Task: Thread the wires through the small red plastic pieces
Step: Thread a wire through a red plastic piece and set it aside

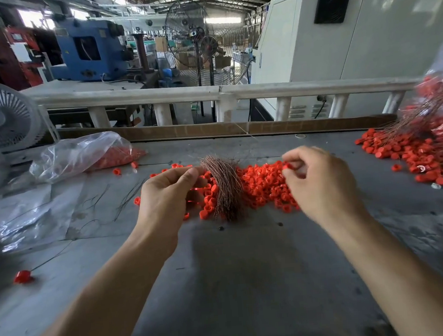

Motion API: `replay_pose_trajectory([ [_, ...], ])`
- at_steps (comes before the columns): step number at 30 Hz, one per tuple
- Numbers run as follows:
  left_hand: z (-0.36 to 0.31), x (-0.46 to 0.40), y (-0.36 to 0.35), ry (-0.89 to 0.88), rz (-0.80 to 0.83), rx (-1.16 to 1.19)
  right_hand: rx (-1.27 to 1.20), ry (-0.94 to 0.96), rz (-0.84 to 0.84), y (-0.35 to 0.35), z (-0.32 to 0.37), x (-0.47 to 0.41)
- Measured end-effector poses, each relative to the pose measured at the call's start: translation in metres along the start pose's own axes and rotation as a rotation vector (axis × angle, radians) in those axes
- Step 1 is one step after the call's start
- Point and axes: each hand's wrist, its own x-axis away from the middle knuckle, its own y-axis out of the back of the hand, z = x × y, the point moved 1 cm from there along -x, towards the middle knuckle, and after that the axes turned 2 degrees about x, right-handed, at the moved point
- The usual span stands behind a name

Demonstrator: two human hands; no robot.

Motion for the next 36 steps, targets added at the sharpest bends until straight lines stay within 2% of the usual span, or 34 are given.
replay_pose_trajectory([
  [7, 0.001, 0.000, -0.003, -0.044, -0.020, -0.158, 0.244, -0.404, 0.081, 0.016, -0.054, -0.015],
  [15, 0.000, 0.000, 0.000, -0.062, -0.038, -0.284, 0.338, -0.527, 0.226, 0.018, -0.067, -0.016],
  [21, -0.003, -0.001, 0.006, -0.063, -0.070, -0.386, 0.385, -0.454, 0.217, 0.017, -0.063, -0.016],
  [25, -0.003, -0.003, 0.009, -0.065, -0.094, -0.495, 0.186, -0.329, 0.157, 0.012, -0.049, -0.013],
  [31, -0.003, -0.010, 0.018, -0.118, -0.115, -0.683, 0.026, -0.159, 0.351, -0.011, -0.028, 0.000],
  [36, -0.005, -0.013, 0.026, -0.144, -0.088, -0.904, 0.023, 0.004, 0.398, -0.021, -0.014, 0.005],
])
